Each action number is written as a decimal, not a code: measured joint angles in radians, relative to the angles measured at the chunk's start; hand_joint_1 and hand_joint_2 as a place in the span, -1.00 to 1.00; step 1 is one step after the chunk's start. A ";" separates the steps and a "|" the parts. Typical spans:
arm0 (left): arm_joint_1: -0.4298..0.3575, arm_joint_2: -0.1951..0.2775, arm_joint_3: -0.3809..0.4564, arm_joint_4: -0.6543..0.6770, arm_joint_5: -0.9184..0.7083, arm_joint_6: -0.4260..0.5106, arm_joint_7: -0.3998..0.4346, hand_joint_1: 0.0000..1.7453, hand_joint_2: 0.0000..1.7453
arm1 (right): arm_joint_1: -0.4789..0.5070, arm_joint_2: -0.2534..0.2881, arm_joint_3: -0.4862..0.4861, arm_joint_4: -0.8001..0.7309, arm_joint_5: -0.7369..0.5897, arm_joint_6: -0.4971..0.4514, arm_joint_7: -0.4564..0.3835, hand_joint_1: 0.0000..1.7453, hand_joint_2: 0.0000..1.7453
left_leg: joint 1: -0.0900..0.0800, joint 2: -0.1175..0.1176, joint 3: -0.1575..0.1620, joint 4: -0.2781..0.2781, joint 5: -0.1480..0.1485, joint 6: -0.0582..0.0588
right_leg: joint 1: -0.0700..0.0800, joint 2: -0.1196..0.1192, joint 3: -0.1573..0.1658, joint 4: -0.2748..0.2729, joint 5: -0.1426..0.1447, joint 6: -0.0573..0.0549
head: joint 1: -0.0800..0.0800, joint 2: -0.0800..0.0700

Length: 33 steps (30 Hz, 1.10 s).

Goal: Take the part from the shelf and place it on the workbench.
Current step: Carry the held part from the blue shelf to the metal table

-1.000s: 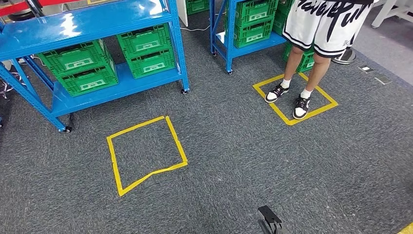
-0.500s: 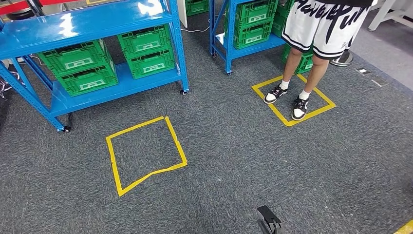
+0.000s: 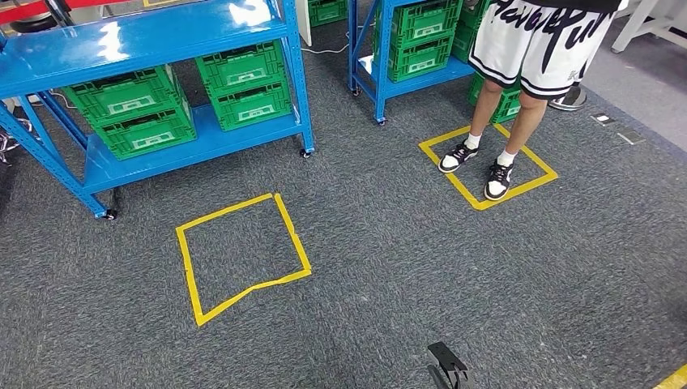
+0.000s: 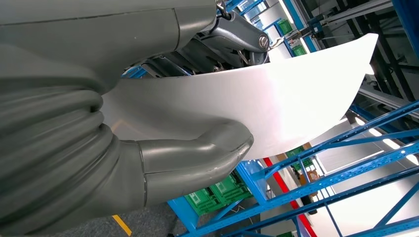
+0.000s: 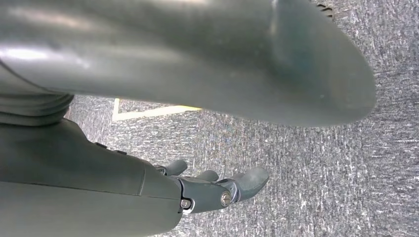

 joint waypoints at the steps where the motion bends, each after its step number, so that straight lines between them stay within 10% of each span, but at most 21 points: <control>1: 0.000 0.000 0.000 0.000 0.000 0.000 0.000 1.00 1.00 | 0.000 0.000 0.000 0.000 0.000 0.000 0.000 -1.00 -1.00 | 0.000 0.000 0.000 0.000 0.000 0.000 | 0.000 0.000 0.000 0.000 0.000 0.000 | 0.000 0.000; 14: -0.028 -0.012 -0.008 0.015 -0.018 0.003 0.000 1.00 1.00 | 0.000 0.000 0.000 0.000 0.003 0.000 -0.004 -1.00 -1.00 | 0.000 0.000 -0.001 0.001 0.000 0.001 | -0.001 0.000 0.000 -0.001 0.001 0.001 | 0.000 0.000; 24: -0.056 -0.036 -0.021 0.033 -0.034 0.013 0.000 1.00 1.00 | -0.001 0.000 0.001 0.000 0.005 0.000 -0.016 -1.00 -1.00 | -0.006 0.002 -0.007 0.012 -0.008 0.033 | -0.012 0.000 0.007 -0.012 0.004 0.025 | 0.000 0.000; 26: -0.060 -0.044 -0.023 0.033 -0.037 0.018 0.000 1.00 1.00 | -0.001 0.000 0.001 0.000 0.004 0.000 -0.016 -1.00 -1.00 | -0.003 0.006 0.005 -0.012 0.004 0.047 | -0.009 -0.003 0.002 0.007 -0.017 0.029 | 0.001 0.000; 30: -0.061 -0.059 -0.025 0.037 -0.038 0.021 0.000 1.00 1.00 | -0.001 0.000 0.001 0.000 0.003 0.000 -0.016 -1.00 -1.00 | -0.006 0.006 0.002 -0.020 0.013 0.056 | 0.005 -0.009 -0.087 0.211 -0.136 0.022 | 0.004 0.000; 33: -0.061 -0.065 -0.029 0.043 -0.039 0.020 0.000 1.00 1.00 | 0.000 0.000 0.001 0.000 0.000 0.000 -0.015 -1.00 -1.00 | -0.007 -0.008 -0.017 -0.006 0.018 0.049 | 0.011 -0.001 -0.043 0.151 -0.102 0.014 | 0.004 0.000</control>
